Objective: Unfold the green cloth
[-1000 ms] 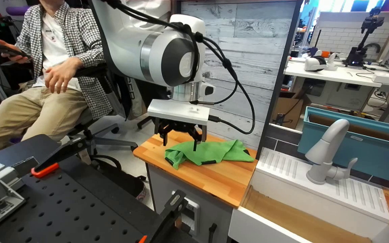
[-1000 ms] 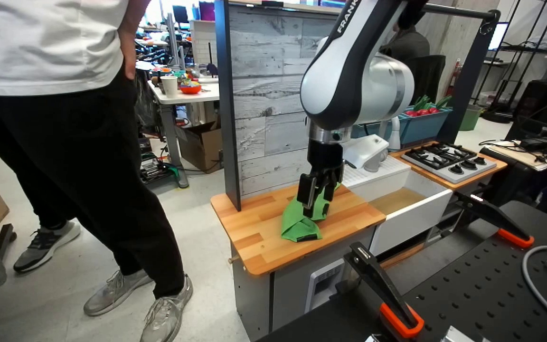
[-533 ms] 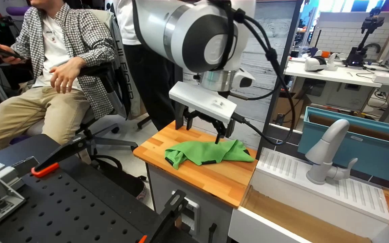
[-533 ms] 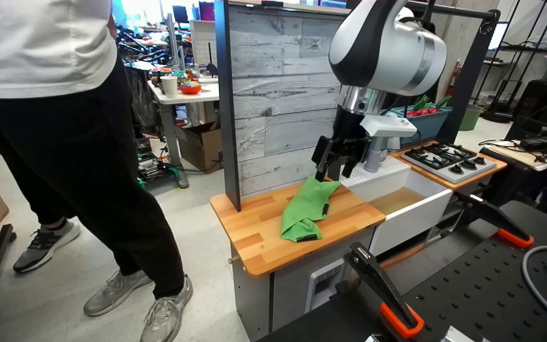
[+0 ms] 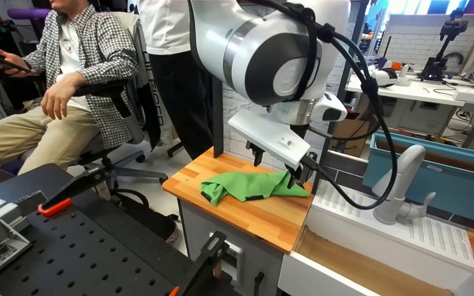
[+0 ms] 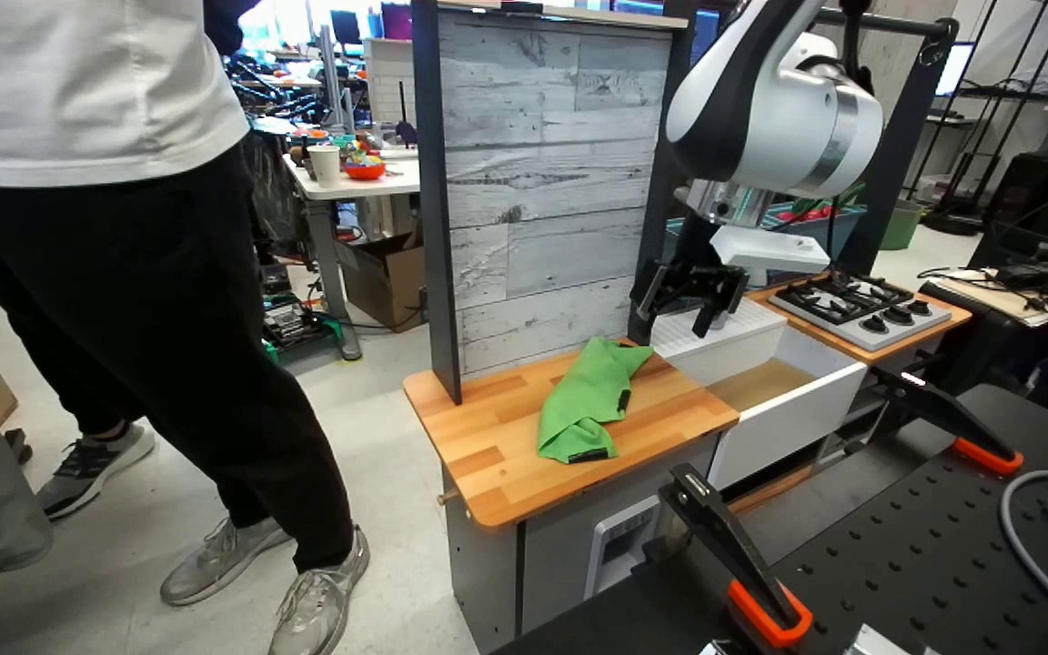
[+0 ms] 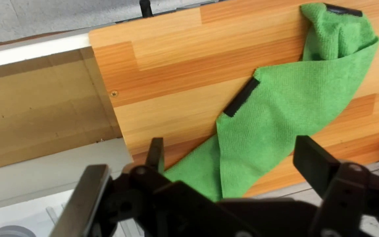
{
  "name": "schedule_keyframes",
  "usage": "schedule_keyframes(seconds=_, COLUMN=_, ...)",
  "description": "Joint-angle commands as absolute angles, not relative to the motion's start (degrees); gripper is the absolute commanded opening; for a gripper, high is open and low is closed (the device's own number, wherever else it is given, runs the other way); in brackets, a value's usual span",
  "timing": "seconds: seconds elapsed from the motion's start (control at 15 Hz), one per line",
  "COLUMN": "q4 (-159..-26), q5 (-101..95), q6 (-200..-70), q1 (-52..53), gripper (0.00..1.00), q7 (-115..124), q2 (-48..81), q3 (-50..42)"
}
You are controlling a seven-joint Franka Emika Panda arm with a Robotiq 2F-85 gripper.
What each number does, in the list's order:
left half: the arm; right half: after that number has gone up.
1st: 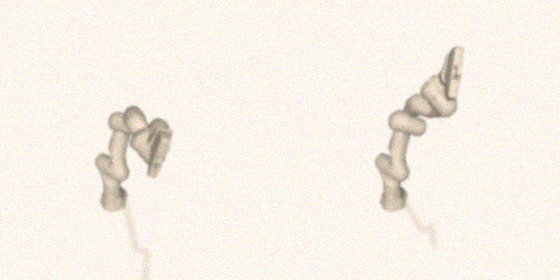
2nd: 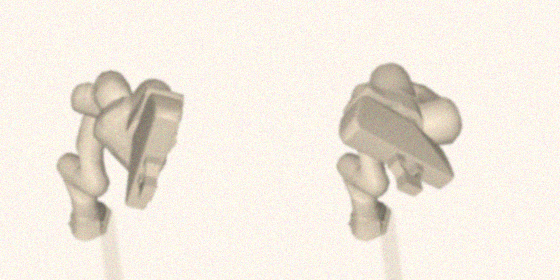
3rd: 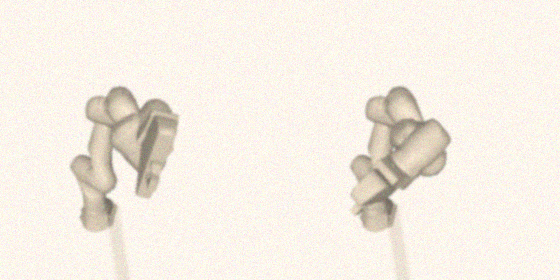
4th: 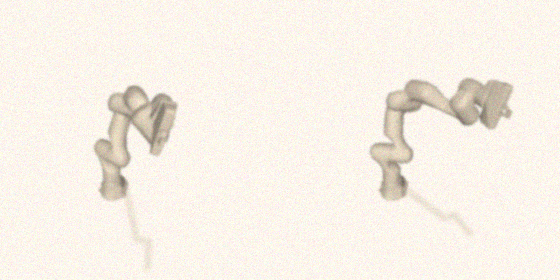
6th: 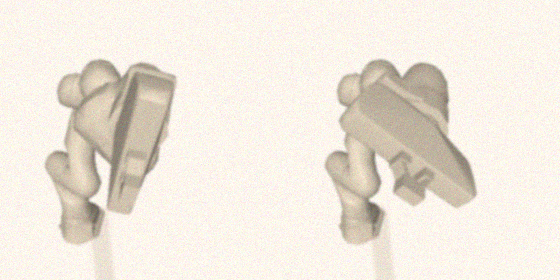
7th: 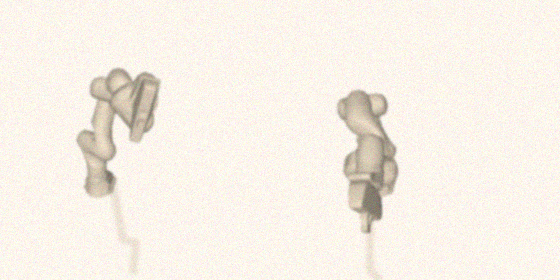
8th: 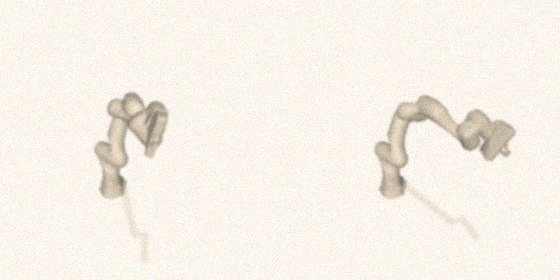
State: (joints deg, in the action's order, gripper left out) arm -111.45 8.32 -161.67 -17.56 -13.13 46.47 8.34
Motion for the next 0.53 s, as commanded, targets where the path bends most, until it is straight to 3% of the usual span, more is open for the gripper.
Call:
schedule_keyframes(seconds=0.0, q4=-109.7, q5=7.9, q6=-163.4, q1=-15.3, gripper=1.00, q7=-10.4, q2=49.6, q3=5.5)
schedule_keyframes(seconds=0.47, q4=-105.6, q5=7.3, q6=-163.0, q1=-11.8, gripper=1.00, q7=-7.0, q2=55.4, q3=3.1)
